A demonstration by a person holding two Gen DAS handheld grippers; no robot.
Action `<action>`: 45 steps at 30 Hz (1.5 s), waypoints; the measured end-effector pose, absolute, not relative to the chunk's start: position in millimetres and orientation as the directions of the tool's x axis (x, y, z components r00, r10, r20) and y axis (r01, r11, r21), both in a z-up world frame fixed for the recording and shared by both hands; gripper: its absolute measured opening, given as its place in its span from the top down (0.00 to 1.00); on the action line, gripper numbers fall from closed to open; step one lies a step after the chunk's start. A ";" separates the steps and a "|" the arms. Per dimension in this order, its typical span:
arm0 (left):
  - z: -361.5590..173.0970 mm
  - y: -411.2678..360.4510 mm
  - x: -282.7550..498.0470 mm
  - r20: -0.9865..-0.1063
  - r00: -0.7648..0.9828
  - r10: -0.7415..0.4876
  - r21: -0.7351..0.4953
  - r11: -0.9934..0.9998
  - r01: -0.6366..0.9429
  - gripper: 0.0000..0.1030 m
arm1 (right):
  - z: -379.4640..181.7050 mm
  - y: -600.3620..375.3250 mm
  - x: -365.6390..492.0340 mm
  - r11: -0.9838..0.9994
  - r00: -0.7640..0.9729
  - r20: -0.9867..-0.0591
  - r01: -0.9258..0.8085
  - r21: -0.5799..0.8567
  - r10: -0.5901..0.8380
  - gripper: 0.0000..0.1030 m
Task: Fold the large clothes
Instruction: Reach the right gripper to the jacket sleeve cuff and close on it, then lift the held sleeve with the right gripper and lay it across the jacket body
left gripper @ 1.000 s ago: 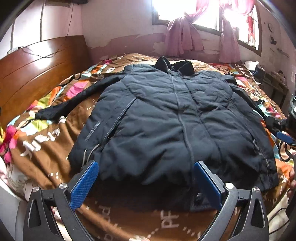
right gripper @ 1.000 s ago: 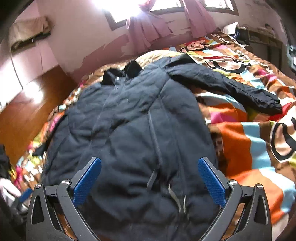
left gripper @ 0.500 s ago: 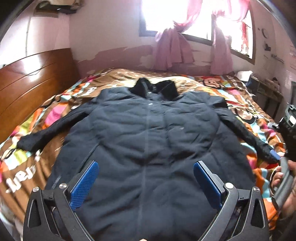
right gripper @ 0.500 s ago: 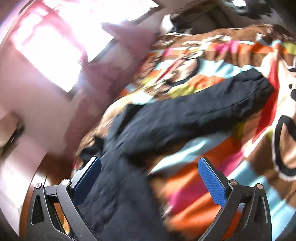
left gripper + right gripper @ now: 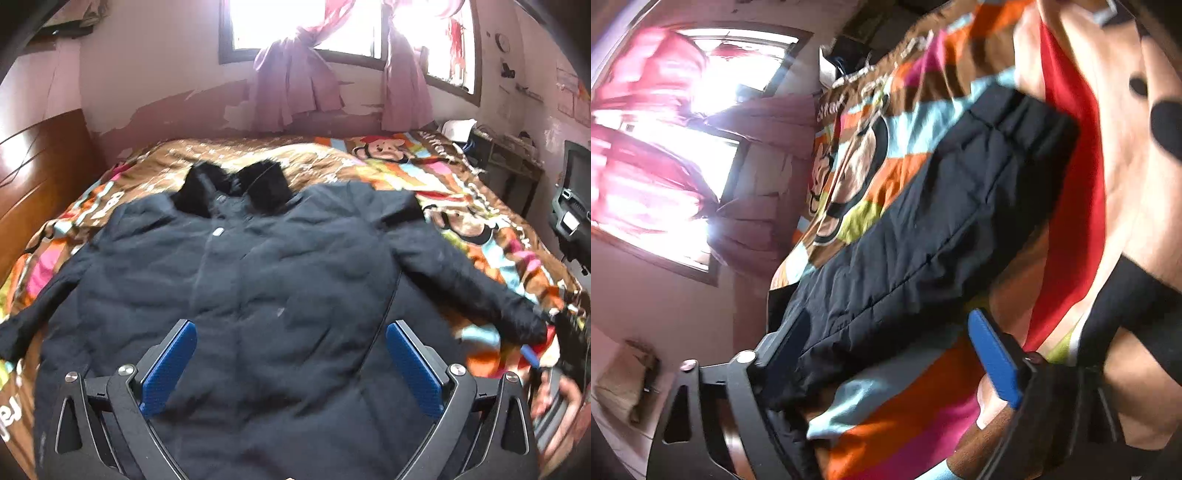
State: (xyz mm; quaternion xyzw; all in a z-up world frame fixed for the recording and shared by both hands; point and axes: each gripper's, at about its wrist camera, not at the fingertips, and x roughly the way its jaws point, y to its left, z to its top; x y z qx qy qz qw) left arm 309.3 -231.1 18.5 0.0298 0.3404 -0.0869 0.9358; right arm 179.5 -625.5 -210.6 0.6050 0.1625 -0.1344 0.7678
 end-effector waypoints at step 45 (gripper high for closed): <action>-1.4 -260.6 407.7 -0.751 0.617 -0.237 -0.033 0.946 0.323 0.01 | -162.8 -645.2 195.8 0.359 0.820 -0.510 0.572 0.737 -0.259 0.95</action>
